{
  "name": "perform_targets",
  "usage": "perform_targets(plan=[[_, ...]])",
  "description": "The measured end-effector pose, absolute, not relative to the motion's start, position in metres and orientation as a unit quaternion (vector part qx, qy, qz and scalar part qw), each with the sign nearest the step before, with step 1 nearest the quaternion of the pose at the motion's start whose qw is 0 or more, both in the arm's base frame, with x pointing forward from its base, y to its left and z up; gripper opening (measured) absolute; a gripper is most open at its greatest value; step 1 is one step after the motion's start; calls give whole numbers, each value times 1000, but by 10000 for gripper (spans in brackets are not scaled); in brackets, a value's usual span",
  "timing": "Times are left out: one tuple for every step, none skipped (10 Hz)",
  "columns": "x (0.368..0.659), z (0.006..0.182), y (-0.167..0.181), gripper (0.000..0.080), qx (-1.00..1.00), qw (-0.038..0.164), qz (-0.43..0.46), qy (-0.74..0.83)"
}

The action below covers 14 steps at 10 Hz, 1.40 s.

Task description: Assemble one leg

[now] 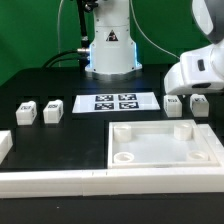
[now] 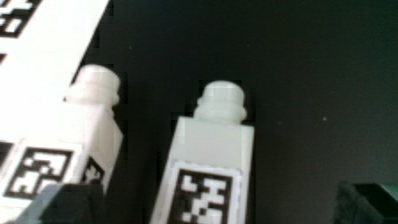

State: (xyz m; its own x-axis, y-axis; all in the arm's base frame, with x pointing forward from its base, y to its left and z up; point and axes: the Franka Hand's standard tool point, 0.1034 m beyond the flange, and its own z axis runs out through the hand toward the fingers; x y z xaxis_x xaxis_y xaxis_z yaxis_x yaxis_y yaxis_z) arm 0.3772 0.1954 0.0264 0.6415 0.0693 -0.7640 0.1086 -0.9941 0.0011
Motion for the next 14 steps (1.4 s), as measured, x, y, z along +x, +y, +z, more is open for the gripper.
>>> perform_targets(plan=[[379,23,196,649,907,22,-417,49],[379,19,198,649,909,20,-415,48],[379,16,198,649,908,20,-415,48],[379,14,198,649,908,19,-415,47],[379,12,196,649,909,19,-413,45],[381,10,193,649,911,18,-409,41],[384,7,191,649,914,18,-404,38],[384,7,191,649,914,18,-403,38],[384,7,191,649,914,18,-403,38],[384,7,192,553,914,18,-403,39],[383,7,192,553,914,18,-403,39],[383,7,192,379,914,18,-403,39],[383,7,192,291,914,18,-403,40],[383,7,192,291,914,18,-403,40]])
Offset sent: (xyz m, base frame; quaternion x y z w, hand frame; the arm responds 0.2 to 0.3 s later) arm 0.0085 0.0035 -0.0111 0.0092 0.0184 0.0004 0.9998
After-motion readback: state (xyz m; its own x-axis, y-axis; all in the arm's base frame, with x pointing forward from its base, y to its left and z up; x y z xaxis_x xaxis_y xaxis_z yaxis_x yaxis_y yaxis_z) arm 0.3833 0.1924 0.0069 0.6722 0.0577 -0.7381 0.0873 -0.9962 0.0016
